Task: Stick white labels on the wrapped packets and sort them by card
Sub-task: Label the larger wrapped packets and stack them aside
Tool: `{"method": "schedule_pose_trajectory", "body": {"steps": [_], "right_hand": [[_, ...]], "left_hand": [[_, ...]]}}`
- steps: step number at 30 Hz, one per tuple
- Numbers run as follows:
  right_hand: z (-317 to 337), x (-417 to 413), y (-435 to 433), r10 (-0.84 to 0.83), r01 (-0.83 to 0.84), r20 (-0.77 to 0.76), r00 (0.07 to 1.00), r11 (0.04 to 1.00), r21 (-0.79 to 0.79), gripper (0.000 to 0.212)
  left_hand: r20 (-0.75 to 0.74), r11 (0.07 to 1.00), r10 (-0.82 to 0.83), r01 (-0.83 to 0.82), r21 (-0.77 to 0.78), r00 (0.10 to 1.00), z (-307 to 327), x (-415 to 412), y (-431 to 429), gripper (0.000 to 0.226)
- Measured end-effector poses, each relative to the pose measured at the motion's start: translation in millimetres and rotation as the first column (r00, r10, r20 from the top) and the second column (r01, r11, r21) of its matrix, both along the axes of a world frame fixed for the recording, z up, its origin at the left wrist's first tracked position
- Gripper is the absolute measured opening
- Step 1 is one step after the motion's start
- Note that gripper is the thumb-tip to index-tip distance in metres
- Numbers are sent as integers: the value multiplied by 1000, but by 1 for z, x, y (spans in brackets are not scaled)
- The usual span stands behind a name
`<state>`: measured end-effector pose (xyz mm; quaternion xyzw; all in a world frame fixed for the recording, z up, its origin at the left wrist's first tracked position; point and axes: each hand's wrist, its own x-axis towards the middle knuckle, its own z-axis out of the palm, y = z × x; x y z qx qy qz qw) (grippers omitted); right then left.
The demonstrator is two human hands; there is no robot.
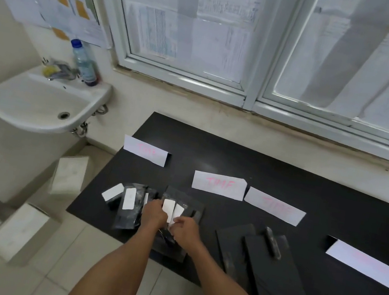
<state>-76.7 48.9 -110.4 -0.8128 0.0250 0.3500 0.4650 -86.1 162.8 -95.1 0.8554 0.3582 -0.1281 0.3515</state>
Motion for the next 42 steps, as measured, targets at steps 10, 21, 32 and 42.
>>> {"method": "schedule_pose_trajectory", "body": {"steps": [10,21,32,42], "right_hand": [[-11,10,-24,-27,34,70,997,993,-112,14],[-12,25,-123,-146,224,319,936,949,-224,28],[-31,42,-242,238,-99,147,960,780,-617,65],[-51,33,-318,30,166,357,933,847,-506,25]], "left_hand": [[-118,998,-14,22,64,993,-5,16,-13,42],[-41,966,-138,144,214,990,-9,49,-90,54],[-65,897,-414,394,-202,908,-9,66,-209,44],[-133,891,-417,375,-255,899,-12,85,-286,40]]}}
